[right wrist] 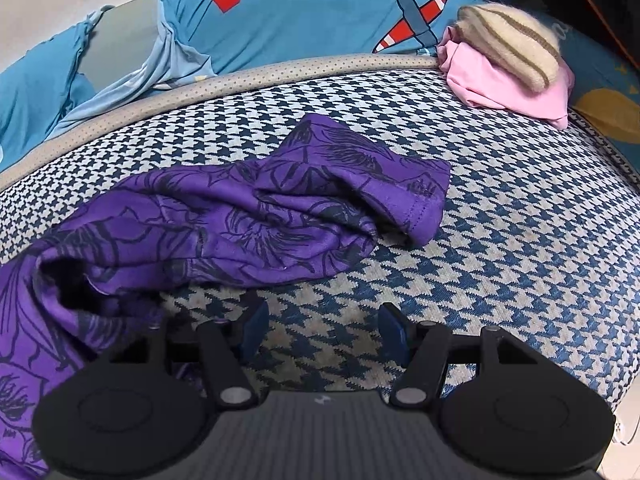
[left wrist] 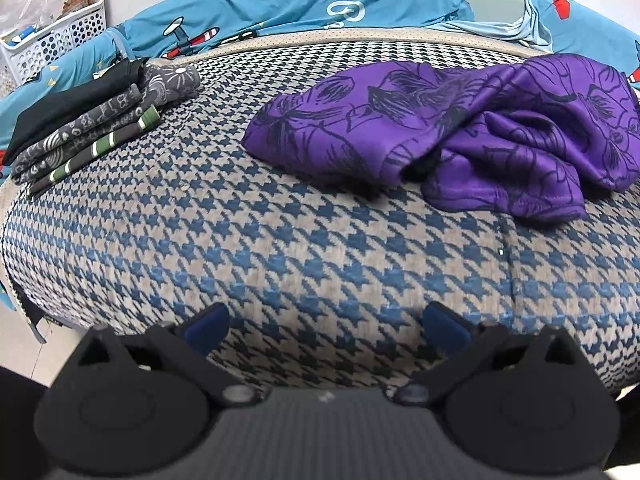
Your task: Fold clothes
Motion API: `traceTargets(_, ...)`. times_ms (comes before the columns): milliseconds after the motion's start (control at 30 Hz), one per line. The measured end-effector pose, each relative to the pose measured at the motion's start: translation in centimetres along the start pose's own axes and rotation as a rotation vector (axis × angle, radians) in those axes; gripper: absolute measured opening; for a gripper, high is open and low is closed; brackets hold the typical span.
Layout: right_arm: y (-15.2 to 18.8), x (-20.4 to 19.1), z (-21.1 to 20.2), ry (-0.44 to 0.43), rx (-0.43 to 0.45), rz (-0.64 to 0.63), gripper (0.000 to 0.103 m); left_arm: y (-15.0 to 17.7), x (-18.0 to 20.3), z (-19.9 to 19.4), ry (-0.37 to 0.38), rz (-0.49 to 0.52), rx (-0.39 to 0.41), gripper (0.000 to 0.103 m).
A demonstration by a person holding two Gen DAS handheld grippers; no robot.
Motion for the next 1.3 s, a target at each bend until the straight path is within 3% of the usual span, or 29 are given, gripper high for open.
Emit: traceTargets(1300, -0.10, 0.19, -0.24, -0.021, 0.011, 0.009, 0.060, 0.02, -0.23, 0.18, -0.010, -0.014, 0.001, 0.103)
Point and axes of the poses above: each gripper's, at about its wrist camera, not at the fingertips, and z roughly the way its jaws point, x to its right, y to its underside, the point moved 5 cm from there along z, roughly the way its jaws point, and after that the axes turned 9 degrees about y, right-handed, at the moved point
